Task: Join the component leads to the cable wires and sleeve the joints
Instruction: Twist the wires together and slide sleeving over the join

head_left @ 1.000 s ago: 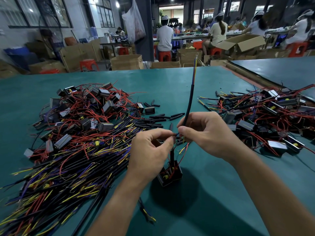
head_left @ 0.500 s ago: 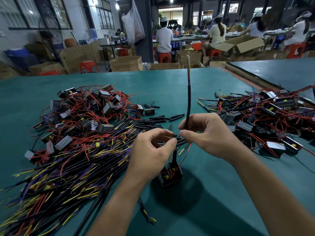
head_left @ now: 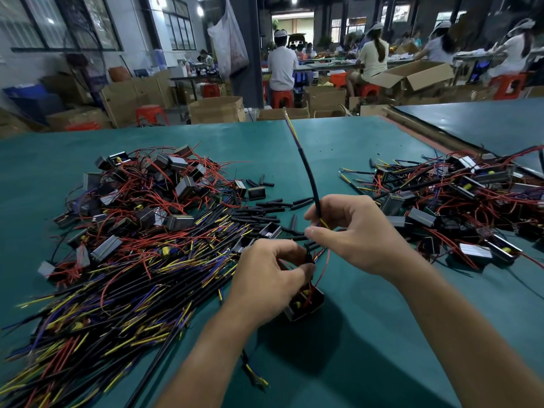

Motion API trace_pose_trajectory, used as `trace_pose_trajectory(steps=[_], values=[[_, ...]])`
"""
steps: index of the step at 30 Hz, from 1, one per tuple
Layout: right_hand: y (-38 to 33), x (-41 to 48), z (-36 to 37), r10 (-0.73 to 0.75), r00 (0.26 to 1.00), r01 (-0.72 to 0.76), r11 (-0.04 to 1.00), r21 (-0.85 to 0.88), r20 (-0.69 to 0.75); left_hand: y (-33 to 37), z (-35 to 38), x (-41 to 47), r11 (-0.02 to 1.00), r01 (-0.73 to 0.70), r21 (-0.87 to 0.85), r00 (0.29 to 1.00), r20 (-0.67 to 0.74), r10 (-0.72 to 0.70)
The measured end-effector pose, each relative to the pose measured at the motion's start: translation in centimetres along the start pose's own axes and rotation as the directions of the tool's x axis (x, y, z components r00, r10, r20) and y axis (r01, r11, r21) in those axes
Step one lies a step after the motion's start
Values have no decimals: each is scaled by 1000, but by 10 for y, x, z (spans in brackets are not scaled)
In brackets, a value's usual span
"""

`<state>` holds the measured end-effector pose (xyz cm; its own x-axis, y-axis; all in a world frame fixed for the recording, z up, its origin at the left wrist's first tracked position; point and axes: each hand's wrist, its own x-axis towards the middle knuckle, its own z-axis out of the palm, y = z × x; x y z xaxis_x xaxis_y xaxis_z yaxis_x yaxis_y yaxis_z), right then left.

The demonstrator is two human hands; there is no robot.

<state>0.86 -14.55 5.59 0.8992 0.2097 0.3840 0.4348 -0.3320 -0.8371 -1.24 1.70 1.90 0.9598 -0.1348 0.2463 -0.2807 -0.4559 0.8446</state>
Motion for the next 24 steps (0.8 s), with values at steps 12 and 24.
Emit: trace_pose_trajectory(steps=[12,24], values=[[-3,0,-2,-24,1000,24,999,36,5,0,-3,3,968,-119,-223,990,-96,100],[-4,-1,-5,-67,998,66,997,39,6,0,1,3,939,-194,-285,976,-158,153]])
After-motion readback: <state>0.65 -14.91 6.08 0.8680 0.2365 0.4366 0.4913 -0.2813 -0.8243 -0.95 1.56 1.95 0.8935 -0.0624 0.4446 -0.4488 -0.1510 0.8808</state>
